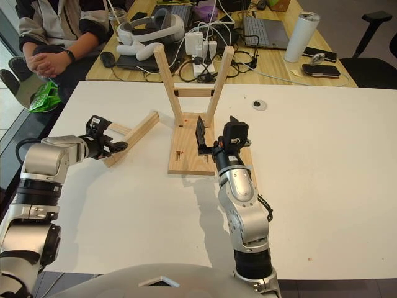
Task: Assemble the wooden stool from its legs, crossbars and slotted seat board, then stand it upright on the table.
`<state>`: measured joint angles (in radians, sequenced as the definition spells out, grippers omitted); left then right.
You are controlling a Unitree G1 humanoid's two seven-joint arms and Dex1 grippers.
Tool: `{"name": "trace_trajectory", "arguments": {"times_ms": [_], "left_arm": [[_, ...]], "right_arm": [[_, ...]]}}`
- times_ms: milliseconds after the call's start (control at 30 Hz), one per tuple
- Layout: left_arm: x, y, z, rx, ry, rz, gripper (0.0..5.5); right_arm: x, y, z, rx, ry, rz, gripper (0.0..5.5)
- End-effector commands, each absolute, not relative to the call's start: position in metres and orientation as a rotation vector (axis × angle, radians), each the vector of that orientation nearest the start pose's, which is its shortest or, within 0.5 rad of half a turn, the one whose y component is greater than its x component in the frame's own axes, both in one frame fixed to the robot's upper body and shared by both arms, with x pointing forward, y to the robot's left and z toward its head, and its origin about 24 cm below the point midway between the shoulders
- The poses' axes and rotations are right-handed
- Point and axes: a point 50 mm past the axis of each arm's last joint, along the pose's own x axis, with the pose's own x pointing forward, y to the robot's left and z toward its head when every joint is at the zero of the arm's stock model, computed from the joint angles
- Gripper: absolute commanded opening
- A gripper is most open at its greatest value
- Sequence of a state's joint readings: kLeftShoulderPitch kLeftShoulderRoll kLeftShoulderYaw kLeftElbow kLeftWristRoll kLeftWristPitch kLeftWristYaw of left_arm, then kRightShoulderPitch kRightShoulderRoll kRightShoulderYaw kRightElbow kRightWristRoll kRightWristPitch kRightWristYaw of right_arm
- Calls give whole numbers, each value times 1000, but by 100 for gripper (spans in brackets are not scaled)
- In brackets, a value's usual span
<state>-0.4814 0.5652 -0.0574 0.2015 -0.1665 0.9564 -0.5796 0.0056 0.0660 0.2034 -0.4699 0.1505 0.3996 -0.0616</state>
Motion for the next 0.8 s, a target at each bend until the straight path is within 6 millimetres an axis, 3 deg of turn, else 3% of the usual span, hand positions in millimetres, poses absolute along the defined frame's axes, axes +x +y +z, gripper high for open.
{"name": "trace_trajectory", "arguments": {"times_ms": [33,300,800], "left_arm": [[305,229,74,165,775,-402,316],[311,241,62,188,821,-364,316],[309,230,64,185,730,-428,105]], "right_arm": [[238,-86,117,237,-55,202,457],[239,-86,117,237,-55,204,457],[242,-87,118,231,-56,207,457]]}}
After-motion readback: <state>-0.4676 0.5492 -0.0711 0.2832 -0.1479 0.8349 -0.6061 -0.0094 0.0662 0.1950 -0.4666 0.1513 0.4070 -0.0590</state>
